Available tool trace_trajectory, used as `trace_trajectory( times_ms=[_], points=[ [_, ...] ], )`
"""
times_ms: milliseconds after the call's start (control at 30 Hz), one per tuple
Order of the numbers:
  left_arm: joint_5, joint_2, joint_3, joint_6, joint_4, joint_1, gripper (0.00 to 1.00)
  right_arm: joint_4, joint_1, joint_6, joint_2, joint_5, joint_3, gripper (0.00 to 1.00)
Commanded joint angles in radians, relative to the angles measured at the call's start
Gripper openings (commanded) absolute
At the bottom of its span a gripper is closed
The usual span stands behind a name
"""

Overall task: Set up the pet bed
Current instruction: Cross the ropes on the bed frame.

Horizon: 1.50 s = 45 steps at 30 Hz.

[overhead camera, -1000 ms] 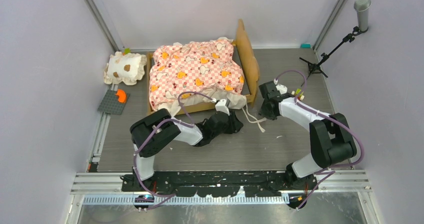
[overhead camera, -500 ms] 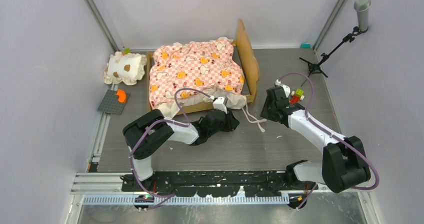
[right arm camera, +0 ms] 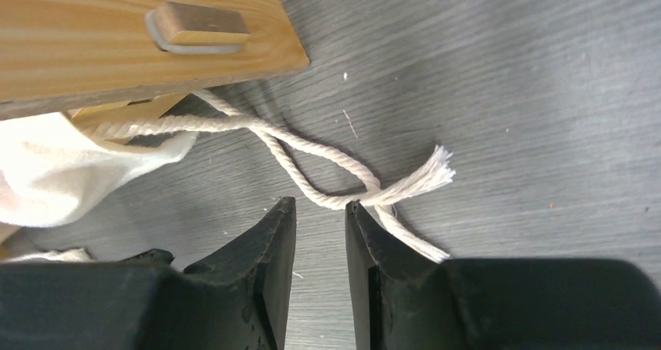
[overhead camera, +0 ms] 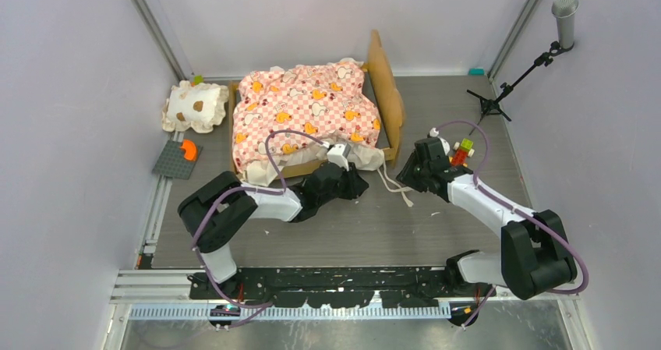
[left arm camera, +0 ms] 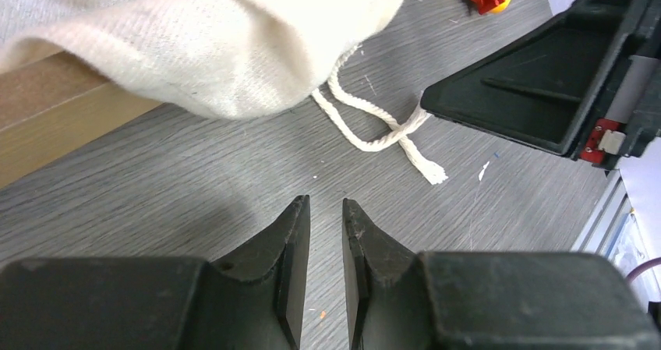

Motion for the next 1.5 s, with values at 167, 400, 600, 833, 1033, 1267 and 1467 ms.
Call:
trace_trajectory(
  times_ms=[167, 400, 600, 833, 1033, 1267, 1467],
  points=[
    [-0.026, -0.128, 0.001, 0.097, -0.105, 0.003, 0.23, -0.125, 0.01, 0.416, -0.074, 0.055, 0.052, 0.43],
    [-0.039, -0.198, -0.028, 0.112, -0.127, 0.022, 0.23, -0.035, 0.01, 0.585, -0.056, 0.057, 0.024, 0.41],
    [-0.009, -0.224, -0.022, 0.149, -0.131, 0.031, 0.24, 0.033, 0.01, 0.584, 0.024, 0.063, 0.022, 0.39],
    [0.077, -0.209, -0.003, 0.178, -0.125, 0.039, 0.24, 0.077, 0.01, 0.5, 0.089, 0.028, 0.02, 0.34],
    [0.097, -0.189, -0.008, 0.166, -0.115, 0.044, 0.24, 0.069, 0.009, 0.207, 0.023, 0.029, 0.026, 0.34],
    [0.125, -0.177, -0.016, 0.15, -0.108, 0.064, 0.24, 0.116, 0.011, -0.032, 0.039, -0.018, 0.025, 0.33],
    [0.152, -0.175, -0.03, 0.13, -0.098, 0.091, 0.24, 0.327, 0.049, -0.174, 0.05, -0.143, -0.028, 0.35]
  ],
)
